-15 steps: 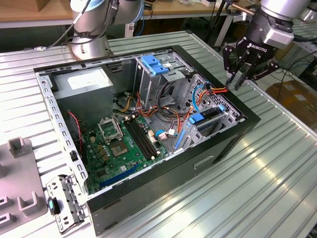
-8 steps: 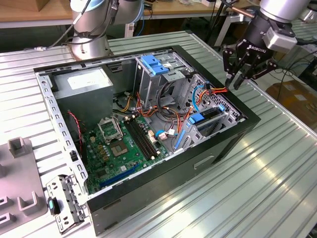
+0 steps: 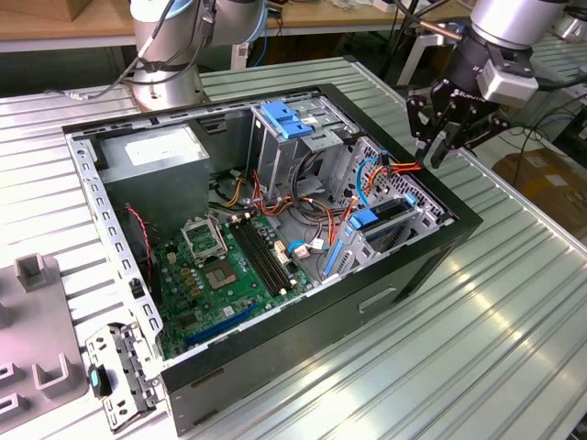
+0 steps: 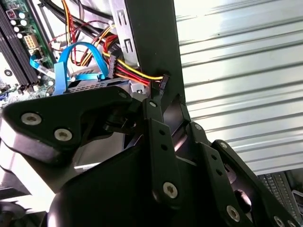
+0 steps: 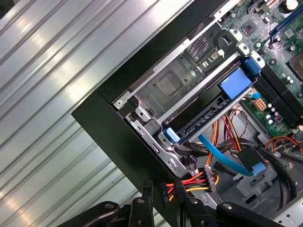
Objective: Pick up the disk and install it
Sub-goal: 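Insert the first disk wire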
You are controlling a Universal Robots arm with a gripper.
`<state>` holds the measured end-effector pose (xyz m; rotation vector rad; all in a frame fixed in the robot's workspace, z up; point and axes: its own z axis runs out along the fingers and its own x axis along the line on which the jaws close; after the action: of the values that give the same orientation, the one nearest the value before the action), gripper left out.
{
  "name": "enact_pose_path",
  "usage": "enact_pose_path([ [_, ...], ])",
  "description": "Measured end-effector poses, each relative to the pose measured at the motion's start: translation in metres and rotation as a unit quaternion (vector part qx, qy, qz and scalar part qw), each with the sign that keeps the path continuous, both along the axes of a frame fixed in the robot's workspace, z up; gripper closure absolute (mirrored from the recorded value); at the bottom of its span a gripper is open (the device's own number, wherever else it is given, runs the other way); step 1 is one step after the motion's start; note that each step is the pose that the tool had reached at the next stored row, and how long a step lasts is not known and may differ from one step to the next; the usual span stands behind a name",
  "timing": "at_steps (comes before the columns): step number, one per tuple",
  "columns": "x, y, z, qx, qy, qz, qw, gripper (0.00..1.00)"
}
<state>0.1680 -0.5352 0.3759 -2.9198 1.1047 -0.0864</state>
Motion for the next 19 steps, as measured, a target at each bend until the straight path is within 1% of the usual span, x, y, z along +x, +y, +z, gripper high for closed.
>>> enact_pose_path([
  [2, -0.0003, 0.0015, -0.0012, 0.0, -0.0041, 0.0, 0.99999, 0.69],
  [3, -0.0004, 0.0016, -0.0019, 0.0, -0.0054, 0.002, 0.99998, 0.69],
  [5, -0.0004, 0.0015, -0.0027, -0.0001, -0.0058, 0.015, 0.99986, 0.69],
  [6, -0.0005, 0.0015, -0.0034, 0.0001, -0.0058, 0.031, 0.99951, 0.69],
  [7, -0.0006, 0.0016, -0.0044, 0.0004, -0.0059, 0.036, 0.99935, 0.69],
  [9, -0.0009, 0.0016, -0.008, 0.0002, -0.0063, 0.039, 0.99922, 0.69],
  [13, -0.0009, 0.0016, -0.0081, 0.0002, -0.0063, 0.04, 0.9992, 0.7],
  [14, -0.0009, 0.0015, -0.0076, 0.0001, -0.0063, 0.04, 0.9992, 0.76],
  [15, -0.0009, 0.0015, -0.0047, 0.0003, -0.0063, 0.04, 0.9992, 0.83],
  [16, -0.0009, 0.0016, 0.003, 0.0001, -0.0063, 0.04, 0.9992, 0.84],
  [19, -0.0009, 0.0016, 0.0033, 0.0003, -0.0063, 0.04, 0.9992, 0.84],
])
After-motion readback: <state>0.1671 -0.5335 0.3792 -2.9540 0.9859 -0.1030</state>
